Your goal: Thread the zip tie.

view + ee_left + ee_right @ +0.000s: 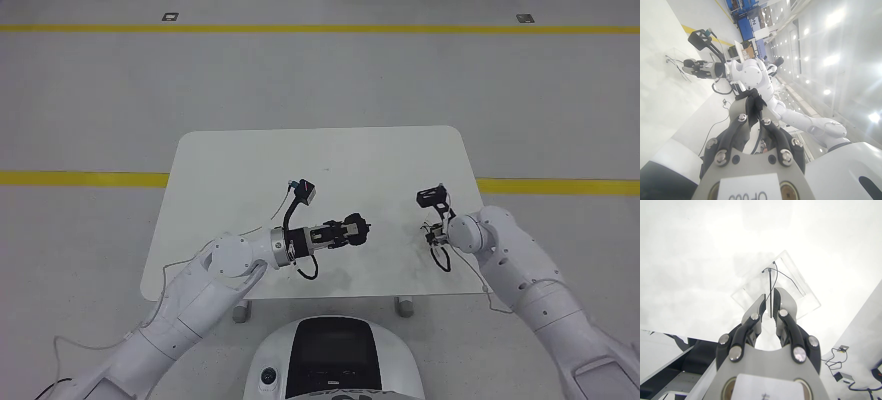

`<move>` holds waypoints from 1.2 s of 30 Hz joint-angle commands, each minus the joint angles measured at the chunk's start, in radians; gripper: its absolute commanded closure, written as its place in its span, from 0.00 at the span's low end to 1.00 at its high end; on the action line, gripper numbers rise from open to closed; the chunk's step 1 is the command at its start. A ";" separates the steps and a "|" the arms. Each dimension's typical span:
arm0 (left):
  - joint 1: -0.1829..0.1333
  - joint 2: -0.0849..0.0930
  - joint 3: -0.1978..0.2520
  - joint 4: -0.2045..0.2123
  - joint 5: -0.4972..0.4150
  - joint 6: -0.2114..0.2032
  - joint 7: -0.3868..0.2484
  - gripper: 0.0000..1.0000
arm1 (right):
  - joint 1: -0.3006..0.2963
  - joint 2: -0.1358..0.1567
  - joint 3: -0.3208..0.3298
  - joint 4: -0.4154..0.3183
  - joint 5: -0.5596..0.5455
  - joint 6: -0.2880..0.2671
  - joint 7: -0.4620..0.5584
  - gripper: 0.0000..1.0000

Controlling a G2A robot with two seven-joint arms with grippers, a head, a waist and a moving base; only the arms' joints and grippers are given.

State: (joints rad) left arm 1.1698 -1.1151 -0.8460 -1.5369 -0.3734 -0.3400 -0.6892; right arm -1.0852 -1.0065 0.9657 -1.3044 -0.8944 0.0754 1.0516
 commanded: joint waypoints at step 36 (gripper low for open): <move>0.000 0.000 0.000 0.000 0.000 0.000 0.000 1.00 | 0.052 -0.048 -0.038 0.113 -0.039 -0.034 0.019 0.90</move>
State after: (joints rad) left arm 1.1698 -1.1151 -0.8460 -1.5369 -0.3734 -0.3400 -0.6892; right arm -1.0346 -1.0537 0.9272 -1.1939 -0.9338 0.0427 1.0705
